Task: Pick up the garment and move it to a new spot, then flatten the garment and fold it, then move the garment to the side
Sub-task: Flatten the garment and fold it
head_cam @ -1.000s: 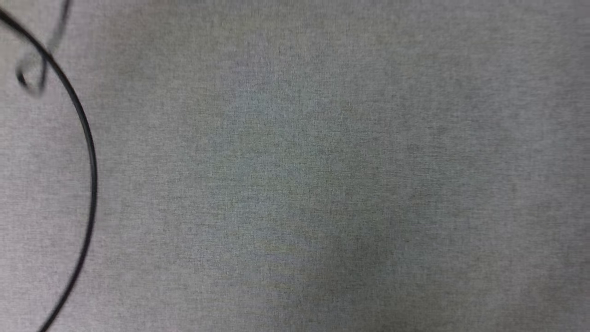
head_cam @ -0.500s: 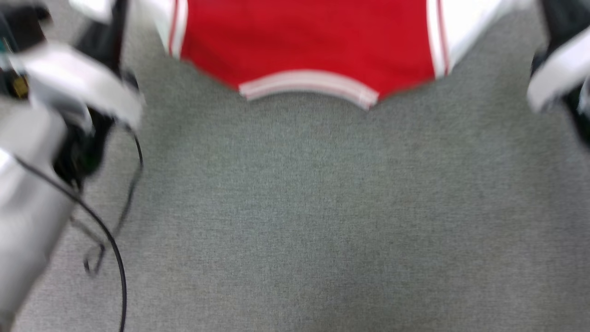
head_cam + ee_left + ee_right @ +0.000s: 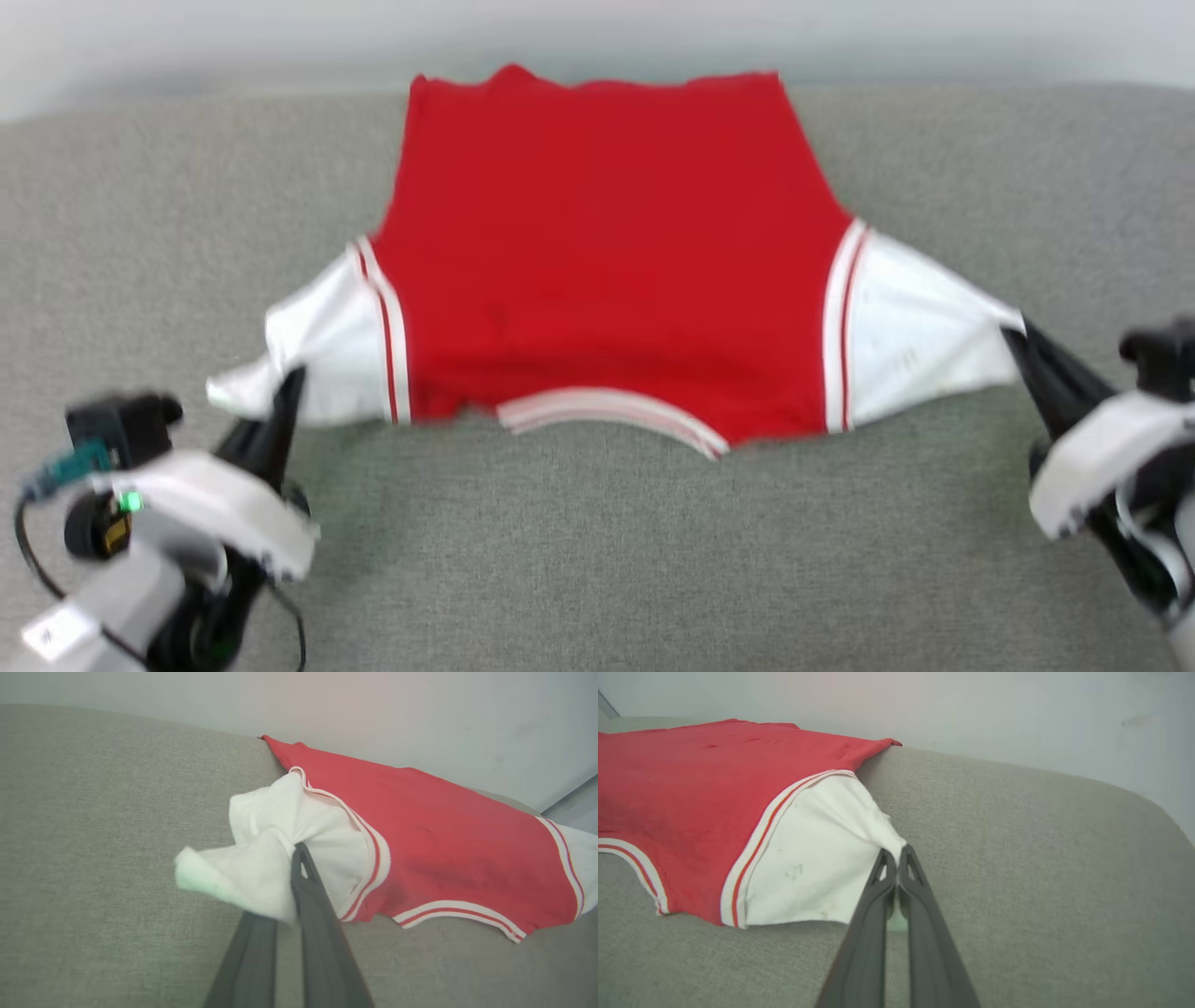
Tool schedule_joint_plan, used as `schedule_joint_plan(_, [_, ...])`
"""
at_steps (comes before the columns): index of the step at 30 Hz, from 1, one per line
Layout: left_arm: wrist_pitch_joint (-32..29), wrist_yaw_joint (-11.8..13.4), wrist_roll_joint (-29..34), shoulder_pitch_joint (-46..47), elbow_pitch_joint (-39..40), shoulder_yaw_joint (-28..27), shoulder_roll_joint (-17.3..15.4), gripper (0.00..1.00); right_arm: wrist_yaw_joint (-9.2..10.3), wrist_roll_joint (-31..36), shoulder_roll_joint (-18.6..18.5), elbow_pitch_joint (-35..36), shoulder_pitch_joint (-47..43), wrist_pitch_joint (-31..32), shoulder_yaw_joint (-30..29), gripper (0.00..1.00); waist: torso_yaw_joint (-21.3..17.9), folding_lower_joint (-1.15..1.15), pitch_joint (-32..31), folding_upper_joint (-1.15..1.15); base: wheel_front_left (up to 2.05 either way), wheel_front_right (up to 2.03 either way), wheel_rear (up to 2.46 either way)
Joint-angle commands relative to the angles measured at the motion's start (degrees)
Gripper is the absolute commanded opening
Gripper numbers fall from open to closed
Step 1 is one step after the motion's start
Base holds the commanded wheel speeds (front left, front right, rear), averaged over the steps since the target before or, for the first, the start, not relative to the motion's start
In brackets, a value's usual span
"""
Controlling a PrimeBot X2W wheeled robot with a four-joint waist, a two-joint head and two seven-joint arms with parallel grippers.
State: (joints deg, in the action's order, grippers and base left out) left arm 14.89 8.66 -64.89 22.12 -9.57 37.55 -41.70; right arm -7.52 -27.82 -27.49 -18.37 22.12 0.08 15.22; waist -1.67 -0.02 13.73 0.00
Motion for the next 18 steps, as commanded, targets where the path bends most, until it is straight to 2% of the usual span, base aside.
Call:
schedule_joint_plan(1, [0.4,0.6,-0.1,-2.4,0.5,-0.4,-0.4,0.0,0.07,0.2,-0.2,1.2,-2.6,0.6,-1.2,0.0,-0.1,0.02,-2.4,0.0,0.0,0.0,0.0])
schedule_joint_plan(10, [0.4,2.3,-0.9,-15.0,3.5,-1.9,1.2,0.0,0.08,1.2,1.6,9.2,-18.7,6.6,-6.9,0.0,0.0,0.02,-7.0,0.0,0.0,0.0,0.0])
schedule_joint_plan(18, [0.4,2.8,-1.4,-23.7,4.2,-2.8,2.4,0.0,0.08,2.7,2.4,14.2,-30.3,11.5,-11.5,0.0,0.2,0.02,-9.7,0.0,0.0,0.0,0.0])
